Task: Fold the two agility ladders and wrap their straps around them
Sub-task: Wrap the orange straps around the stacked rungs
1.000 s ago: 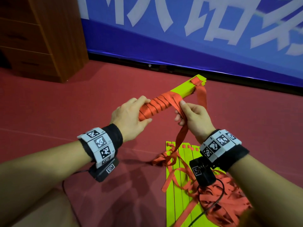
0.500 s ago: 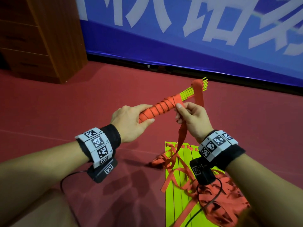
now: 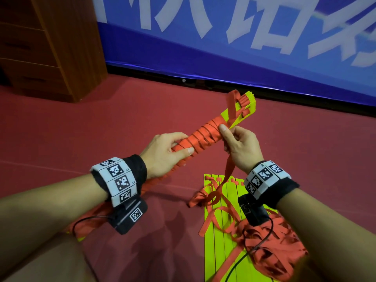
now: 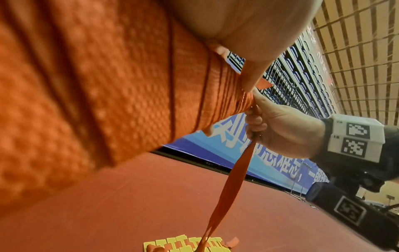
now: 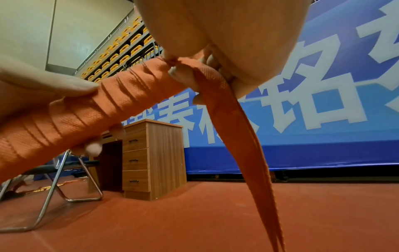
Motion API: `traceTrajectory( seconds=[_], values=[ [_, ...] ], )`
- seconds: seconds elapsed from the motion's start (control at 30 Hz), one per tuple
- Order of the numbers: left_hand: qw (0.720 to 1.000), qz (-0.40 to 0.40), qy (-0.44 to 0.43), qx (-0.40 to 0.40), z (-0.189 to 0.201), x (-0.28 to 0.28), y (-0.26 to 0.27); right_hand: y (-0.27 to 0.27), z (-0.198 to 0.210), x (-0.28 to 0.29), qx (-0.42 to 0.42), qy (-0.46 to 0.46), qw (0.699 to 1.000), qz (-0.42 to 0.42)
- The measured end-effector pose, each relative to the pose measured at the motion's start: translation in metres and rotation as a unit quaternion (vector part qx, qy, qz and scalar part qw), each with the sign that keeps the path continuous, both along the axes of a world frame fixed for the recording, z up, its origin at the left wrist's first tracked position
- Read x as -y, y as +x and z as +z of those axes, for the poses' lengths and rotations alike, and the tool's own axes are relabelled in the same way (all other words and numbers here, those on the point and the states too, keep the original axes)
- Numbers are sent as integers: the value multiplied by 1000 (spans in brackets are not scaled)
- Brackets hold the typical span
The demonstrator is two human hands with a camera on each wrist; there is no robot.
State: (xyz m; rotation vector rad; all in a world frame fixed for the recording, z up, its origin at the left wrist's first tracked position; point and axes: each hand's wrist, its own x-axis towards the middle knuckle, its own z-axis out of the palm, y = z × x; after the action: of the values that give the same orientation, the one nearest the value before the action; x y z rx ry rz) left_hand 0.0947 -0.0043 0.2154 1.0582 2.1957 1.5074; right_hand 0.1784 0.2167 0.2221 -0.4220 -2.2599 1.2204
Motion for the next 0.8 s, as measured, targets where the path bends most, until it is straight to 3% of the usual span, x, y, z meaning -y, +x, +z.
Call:
traceTrajectory(
  seconds=[0.13, 0.3, 0.6, 0.67, 0.8],
  values=[
    [999, -19, 21, 33, 3, 0, 2, 2, 5, 2, 35, 31, 999, -1],
    [996, -39, 13, 77, 1, 2, 0, -1, 3, 8, 38, -73, 996, 23],
    [998, -14, -56, 14, 7, 1, -1, -4, 4, 22, 20, -135, 990, 37],
    [994, -2, -96, -49, 9, -1, -1, -7, 2, 23, 18, -152, 988, 20],
    [959, 42, -179, -214, -4, -3, 6, -10, 3, 21, 5, -192, 981, -15]
  ],
)
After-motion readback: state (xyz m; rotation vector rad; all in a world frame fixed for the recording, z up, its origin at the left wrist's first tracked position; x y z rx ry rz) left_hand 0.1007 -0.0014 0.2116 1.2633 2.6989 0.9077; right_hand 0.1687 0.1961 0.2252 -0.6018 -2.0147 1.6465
